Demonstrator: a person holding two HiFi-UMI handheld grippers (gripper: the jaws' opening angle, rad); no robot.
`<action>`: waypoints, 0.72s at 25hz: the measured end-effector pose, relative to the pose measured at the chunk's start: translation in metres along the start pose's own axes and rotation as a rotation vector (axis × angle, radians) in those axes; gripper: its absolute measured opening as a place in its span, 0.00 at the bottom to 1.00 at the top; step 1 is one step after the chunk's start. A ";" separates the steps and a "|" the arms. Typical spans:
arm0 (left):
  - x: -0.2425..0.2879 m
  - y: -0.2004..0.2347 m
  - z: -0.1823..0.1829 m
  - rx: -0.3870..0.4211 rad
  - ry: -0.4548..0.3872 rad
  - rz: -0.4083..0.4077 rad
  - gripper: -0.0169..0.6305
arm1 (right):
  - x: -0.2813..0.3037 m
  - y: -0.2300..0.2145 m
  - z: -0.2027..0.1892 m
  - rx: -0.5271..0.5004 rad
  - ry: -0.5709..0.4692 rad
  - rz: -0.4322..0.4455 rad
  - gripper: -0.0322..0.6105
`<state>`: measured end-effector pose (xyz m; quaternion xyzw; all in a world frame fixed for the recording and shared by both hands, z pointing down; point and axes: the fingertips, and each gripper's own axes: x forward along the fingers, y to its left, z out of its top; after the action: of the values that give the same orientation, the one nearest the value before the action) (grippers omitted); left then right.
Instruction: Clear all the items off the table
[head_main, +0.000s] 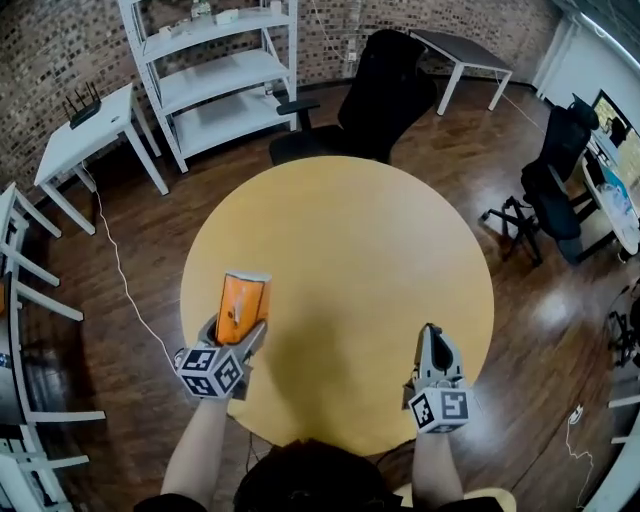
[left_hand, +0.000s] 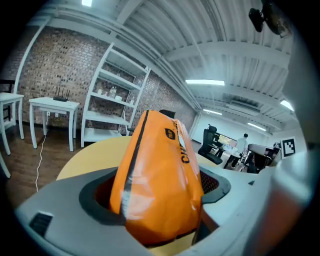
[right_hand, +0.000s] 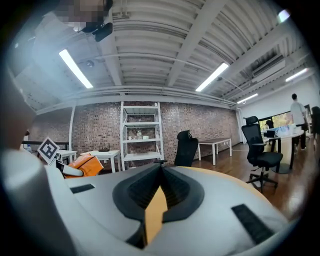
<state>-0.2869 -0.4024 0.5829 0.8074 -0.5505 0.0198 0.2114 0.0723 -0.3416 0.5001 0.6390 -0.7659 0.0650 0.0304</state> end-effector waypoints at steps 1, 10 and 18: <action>0.007 0.001 -0.009 -0.004 0.026 0.012 0.65 | 0.004 -0.004 -0.008 0.006 0.019 -0.002 0.05; 0.054 0.026 -0.083 -0.064 0.243 0.145 0.66 | 0.019 -0.030 -0.075 0.058 0.155 -0.014 0.05; 0.052 0.037 -0.118 -0.006 0.384 0.193 0.67 | 0.024 -0.015 -0.100 0.087 0.212 0.008 0.05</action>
<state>-0.2756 -0.4168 0.7156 0.7319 -0.5749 0.1918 0.3117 0.0789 -0.3541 0.6035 0.6261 -0.7575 0.1654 0.0833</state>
